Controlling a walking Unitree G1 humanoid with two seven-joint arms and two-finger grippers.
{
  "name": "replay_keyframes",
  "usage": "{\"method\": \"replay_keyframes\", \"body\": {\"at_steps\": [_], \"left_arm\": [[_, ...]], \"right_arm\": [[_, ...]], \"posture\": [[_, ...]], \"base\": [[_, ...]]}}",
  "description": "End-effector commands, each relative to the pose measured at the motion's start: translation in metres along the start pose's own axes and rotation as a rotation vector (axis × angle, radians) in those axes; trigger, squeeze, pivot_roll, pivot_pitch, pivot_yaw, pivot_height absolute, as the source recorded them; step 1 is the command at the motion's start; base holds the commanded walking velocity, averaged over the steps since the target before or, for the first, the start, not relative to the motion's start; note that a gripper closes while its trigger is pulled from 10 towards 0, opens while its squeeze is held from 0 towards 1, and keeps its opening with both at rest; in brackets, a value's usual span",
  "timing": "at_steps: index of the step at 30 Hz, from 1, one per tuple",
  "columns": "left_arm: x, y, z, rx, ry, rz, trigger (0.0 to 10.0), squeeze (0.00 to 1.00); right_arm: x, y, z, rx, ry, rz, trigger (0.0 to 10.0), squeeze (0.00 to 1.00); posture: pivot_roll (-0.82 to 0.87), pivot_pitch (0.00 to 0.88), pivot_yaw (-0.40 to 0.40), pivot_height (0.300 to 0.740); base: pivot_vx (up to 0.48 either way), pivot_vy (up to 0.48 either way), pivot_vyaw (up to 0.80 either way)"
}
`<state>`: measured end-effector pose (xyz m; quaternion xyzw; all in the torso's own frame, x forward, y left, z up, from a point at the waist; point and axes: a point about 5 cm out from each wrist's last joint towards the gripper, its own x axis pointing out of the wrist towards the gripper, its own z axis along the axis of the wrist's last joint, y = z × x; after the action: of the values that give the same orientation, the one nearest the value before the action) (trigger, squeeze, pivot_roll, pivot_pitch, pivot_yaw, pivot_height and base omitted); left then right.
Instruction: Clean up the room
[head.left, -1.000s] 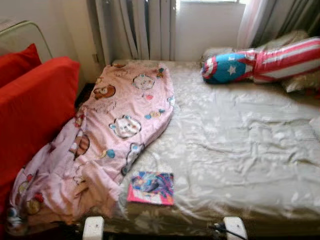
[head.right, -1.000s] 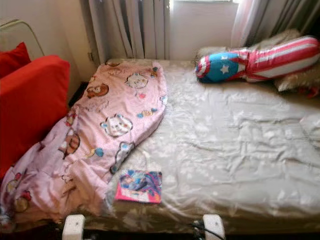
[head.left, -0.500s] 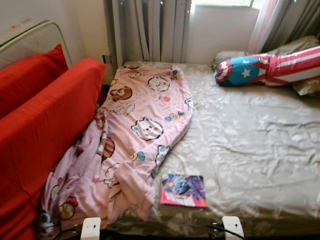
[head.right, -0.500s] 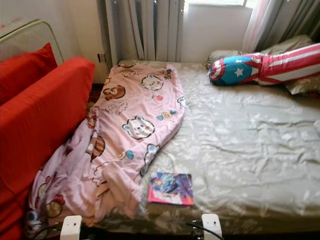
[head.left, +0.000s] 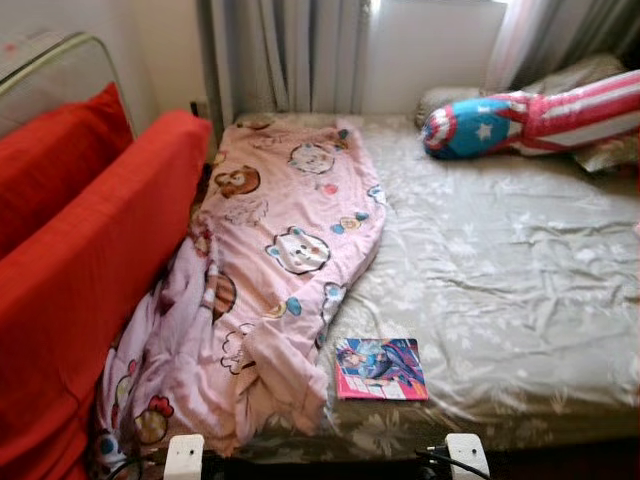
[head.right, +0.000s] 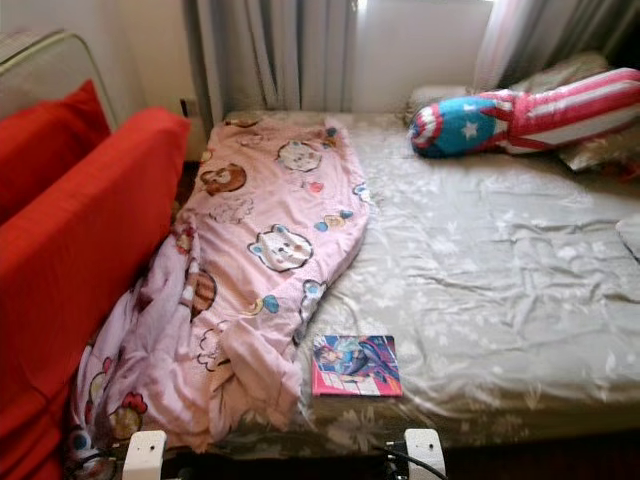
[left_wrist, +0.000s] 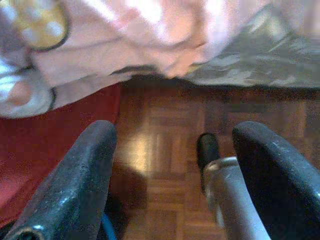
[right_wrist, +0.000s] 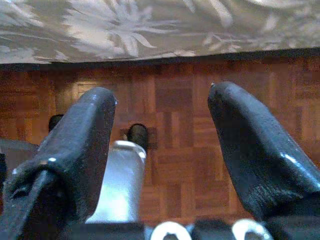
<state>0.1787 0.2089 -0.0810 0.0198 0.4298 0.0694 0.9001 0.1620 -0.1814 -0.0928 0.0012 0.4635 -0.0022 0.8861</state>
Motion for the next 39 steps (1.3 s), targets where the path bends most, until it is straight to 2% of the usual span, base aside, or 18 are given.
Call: {"method": "replay_keyframes", "body": {"at_steps": [1, 4, 11, 18, 20, 27, 29, 39], "left_arm": [[-0.0007, -0.0050, -0.0034, 0.004, 0.008, -0.014, 10.0, 0.00], [-0.0006, -0.0048, -0.0033, 0.003, 0.008, -0.013, 10.0, 0.00], [-0.0004, -0.0058, -0.0021, 0.005, 0.004, -0.008, 10.0, 0.00], [0.0000, -0.0075, 0.0001, -0.032, -0.007, -0.019, 10.0, 0.00], [0.0002, -0.0076, 0.0010, -0.033, -0.010, -0.019, 10.0, 0.00], [0.0004, -0.0076, 0.0025, -0.036, -0.016, -0.019, 10.0, 0.00], [0.0005, -0.0073, 0.0030, -0.038, -0.018, -0.018, 10.0, 0.00], [0.0008, -0.0080, 0.0046, -0.042, -0.026, -0.019, 10.0, 0.00]], "right_arm": [[-0.0002, -0.0064, 0.0018, -0.003, 0.000, -0.013, 10.0, 0.00], [-0.0002, -0.0064, 0.0018, -0.003, -0.001, -0.013, 10.0, 0.00], [-0.0003, -0.0065, 0.0014, -0.004, 0.000, -0.012, 10.0, 0.00], [-0.0002, -0.0061, 0.0025, -0.026, -0.004, 0.000, 10.0, 0.00], [-0.0002, -0.0059, 0.0031, -0.031, -0.009, 0.004, 10.0, 0.00], [-0.0002, -0.0056, 0.0026, -0.023, -0.005, 0.009, 10.0, 0.00], [-0.0003, -0.0058, 0.0015, 0.006, -0.002, 0.000, 10.0, 0.00], [-0.0002, -0.0055, 0.0023, -0.009, -0.005, 0.006, 10.0, 0.00]], "posture": [[0.02, 0.000, -0.047, 0.740], [0.02, 0.000, -0.047, 0.740], [0.02, 0.000, -0.048, 0.740], [0.02, 0.000, -0.048, 0.740], [0.02, 0.000, -0.048, 0.740], [0.02, 0.000, -0.049, 0.740], [0.02, 0.000, -0.048, 0.740], [0.02, 0.000, -0.049, 0.740]], "base": [[0.000, -0.480, 0.00], [0.000, -0.445, 0.00], [0.000, 0.000, 0.00], [0.000, 0.000, 0.00], [0.000, 0.000, 0.80], [0.281, 0.000, 0.74], [0.289, 0.000, 0.00], [0.294, 0.000, 0.00]]}}
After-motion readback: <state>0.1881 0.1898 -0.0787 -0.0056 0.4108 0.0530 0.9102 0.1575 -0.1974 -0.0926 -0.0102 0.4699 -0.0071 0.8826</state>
